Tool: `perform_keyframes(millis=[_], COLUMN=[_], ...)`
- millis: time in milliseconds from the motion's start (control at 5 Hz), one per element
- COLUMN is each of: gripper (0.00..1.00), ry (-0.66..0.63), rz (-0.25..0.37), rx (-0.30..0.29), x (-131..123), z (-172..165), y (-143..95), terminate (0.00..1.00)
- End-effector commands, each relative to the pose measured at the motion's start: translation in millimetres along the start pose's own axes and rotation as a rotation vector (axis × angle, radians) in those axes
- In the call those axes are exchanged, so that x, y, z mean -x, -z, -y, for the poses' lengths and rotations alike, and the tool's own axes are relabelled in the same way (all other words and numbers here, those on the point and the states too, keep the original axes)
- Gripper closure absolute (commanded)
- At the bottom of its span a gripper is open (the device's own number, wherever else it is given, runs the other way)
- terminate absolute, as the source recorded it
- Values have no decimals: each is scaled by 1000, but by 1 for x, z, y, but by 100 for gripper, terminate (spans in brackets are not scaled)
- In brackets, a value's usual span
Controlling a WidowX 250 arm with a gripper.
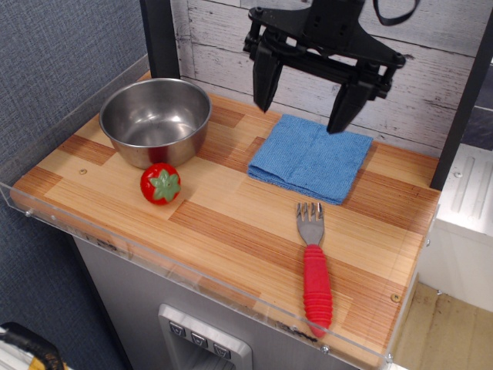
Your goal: Put the red spatula on the blue cloth.
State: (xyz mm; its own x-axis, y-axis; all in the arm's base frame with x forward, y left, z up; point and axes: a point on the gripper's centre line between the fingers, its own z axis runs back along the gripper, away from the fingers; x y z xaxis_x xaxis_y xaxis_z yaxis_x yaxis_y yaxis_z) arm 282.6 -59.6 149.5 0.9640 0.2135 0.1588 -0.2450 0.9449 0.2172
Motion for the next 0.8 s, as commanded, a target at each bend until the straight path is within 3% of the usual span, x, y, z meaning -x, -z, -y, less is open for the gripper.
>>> perform_keyframes(millis=[0,400,600], gripper=[0,0,0], ry=[-127,-192,-177], rz=[-42,-73,-3], rx=[-44,-76,27], x=[28,40,41], z=[21,43,43], y=[15,55,70], terminate=[0,0,0])
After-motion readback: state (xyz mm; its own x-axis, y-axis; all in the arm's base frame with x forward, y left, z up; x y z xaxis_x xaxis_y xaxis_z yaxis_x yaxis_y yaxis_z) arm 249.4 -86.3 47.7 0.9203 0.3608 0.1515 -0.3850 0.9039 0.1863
